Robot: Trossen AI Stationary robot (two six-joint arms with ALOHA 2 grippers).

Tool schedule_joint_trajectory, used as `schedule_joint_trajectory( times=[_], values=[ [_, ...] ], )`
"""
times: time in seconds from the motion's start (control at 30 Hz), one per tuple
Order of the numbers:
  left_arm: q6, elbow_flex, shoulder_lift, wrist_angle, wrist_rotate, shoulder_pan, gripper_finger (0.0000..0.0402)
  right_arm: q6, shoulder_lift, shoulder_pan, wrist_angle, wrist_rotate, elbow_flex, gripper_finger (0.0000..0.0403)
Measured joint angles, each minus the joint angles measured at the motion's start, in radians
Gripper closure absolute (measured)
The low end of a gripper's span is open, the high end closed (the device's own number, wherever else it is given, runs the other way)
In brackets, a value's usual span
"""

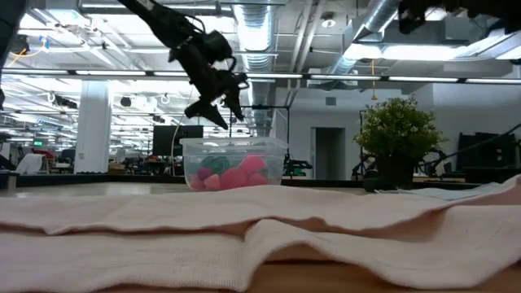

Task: Pick and placing Produce into tupperware
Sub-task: Put the blackberry into the transparent bin

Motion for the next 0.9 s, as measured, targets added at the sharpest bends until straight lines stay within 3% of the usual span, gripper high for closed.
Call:
schedule_joint_trajectory(
  times=[0.37, 0.53, 0.9],
  values=[
    [0.08, 0.22, 0.206, -0.207, 0.153, 0.006, 0.0171, 0.015, -0.16, 0.034, 0.009, 0.0, -0.13, 0.0155],
    [0.083, 0.272, 0.283, -0.268, 0.109, 0.01, 0.0193, 0.007, -0.19, 0.052, 0.012, 0.0, -0.154, 0.0155],
    [0.065, 0.351, 0.385, -0.293, 0.14, 0.003, 0.0206, 0.003, -0.192, 0.071, 0.037, 0.0, -0.181, 0.0155]
  ],
)
